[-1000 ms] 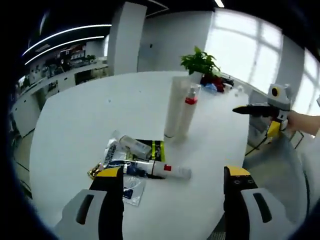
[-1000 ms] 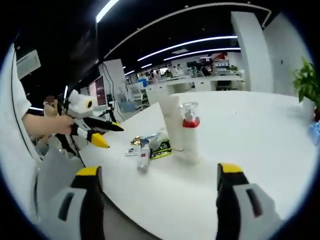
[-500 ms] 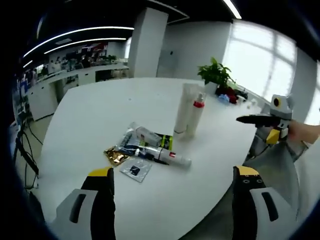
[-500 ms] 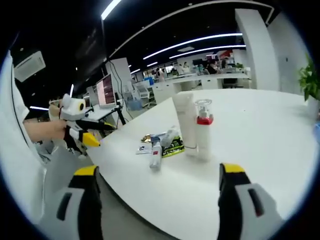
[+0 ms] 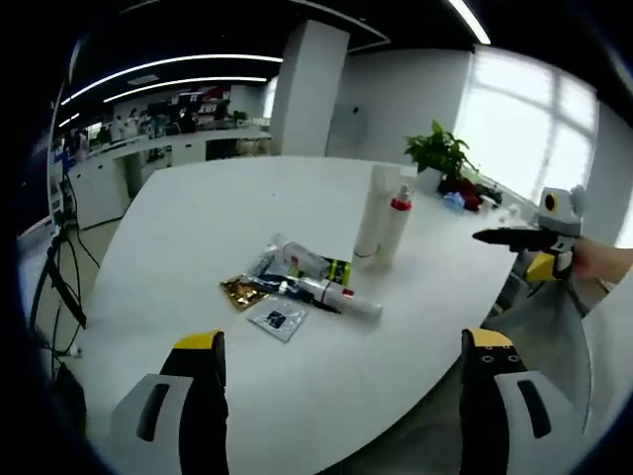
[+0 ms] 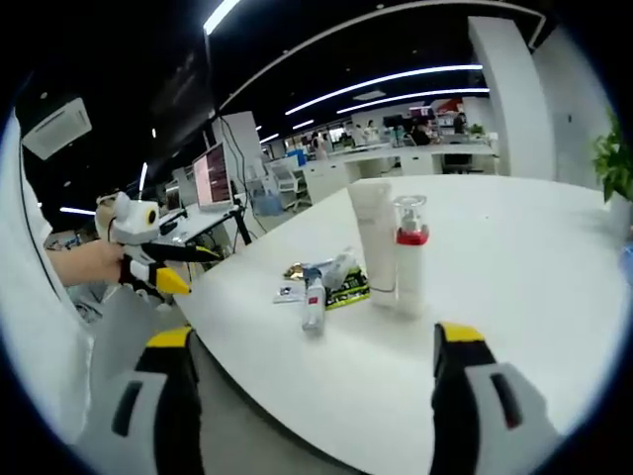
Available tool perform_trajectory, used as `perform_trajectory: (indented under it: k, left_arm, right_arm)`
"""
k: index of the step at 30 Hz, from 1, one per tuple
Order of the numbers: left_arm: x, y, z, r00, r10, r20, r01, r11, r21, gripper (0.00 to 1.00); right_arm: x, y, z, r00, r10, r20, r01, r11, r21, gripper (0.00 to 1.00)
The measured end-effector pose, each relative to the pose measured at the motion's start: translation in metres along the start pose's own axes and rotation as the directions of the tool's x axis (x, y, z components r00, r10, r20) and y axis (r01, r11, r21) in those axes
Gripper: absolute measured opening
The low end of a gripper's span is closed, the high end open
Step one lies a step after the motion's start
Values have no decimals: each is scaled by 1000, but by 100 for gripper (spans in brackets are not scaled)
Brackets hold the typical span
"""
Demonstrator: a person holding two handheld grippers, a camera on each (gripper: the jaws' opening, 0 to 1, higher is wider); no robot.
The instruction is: Arrange the skincare products in the storage area until every visible bottle or jar stands upright without overlapping.
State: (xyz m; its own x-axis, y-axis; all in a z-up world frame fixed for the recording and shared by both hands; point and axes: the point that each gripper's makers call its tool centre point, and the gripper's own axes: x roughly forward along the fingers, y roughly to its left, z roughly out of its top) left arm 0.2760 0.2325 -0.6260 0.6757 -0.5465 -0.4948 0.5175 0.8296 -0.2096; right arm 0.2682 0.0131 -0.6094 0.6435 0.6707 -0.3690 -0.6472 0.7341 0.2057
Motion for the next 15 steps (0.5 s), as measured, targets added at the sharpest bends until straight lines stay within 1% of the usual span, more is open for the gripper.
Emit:
perform_trajectory:
  k: [6, 11, 15]
  left_arm:
    - [-3, -1, -2, 1000, 9, 8, -9, 1000, -3, 97]
    - [-6, -4, -2, 1000, 13, 9, -13, 1000, 6, 97]
    - [-7, -3, -1, 1000, 23, 19, -23, 1000, 4, 97]
  right_arm:
    - [2, 0, -2, 1000, 4, -12, -4, 1000, -3, 97]
    - [10, 0, 6, 1000, 14, -5, -14, 1000, -5, 96]
    - [16, 1, 4, 999, 26, -28, -26, 1000, -13, 93]
